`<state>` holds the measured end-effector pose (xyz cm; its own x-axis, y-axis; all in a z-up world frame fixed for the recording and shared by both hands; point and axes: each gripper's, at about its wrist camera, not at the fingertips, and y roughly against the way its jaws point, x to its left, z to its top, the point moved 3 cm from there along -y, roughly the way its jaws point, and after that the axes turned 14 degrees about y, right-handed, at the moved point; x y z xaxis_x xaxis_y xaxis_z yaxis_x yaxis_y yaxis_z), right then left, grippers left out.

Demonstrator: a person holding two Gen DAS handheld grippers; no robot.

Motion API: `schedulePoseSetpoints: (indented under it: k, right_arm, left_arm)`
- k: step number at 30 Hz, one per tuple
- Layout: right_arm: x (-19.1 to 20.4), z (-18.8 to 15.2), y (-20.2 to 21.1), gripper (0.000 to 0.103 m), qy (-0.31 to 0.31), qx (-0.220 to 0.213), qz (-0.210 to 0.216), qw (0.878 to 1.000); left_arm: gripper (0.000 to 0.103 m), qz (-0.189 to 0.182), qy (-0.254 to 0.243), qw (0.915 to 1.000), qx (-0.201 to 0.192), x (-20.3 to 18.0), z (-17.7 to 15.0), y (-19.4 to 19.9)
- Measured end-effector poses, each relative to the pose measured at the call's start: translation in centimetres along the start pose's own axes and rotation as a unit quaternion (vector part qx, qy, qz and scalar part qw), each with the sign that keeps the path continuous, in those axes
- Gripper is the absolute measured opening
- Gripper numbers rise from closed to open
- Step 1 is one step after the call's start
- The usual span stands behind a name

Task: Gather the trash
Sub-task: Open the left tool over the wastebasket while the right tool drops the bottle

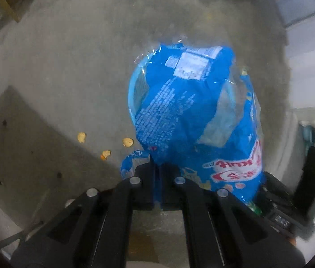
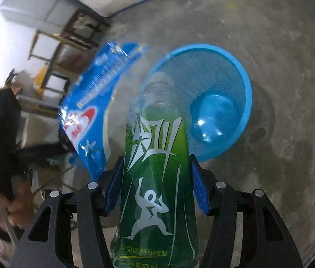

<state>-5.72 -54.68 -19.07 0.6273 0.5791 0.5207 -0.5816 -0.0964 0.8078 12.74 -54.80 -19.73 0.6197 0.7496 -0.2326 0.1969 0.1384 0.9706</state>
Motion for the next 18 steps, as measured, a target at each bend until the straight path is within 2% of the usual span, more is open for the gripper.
schedulePoseSetpoints:
  k: [2,4,5,6,11,18]
  right_arm:
    - [-1.9,1.4,-1.9,0.056,-0.017,0.015,-0.014,1.0]
    - [-3.3,2.8,-3.6,0.056,-0.031,0.023,-0.033,0.999]
    - [-4.5,3.2,-3.7,0.056,-0.03,0.027,-0.038,0.998]
    - [-4.9,3.9,-4.5,0.056,-0.026,0.033,-0.047,0.998]
    - [-6.4,5.7,-6.1,0.062,-0.021,0.043,-0.075,0.996]
    - [-7.8,7.1,-5.7,0.065,-0.029,0.002,-0.093,0.995]
  left_arm:
    - [0.002,-0.003,0.007,0.9999,0.013,-0.7,1.4,-2.5]
    - [0.019,-0.01,0.018,0.9997,0.014,-1.4,1.8,-3.6]
    - [0.041,-0.017,0.025,0.9995,0.011,-1.4,2.0,-3.6]
    - [0.056,-0.021,0.029,0.9994,0.005,-1.4,2.1,-3.4]
    - [0.064,-0.036,0.016,0.9988,-0.03,-1.4,1.1,-1.3]
    - [0.066,-0.075,0.018,0.9946,-0.069,-0.7,1.2,2.5]
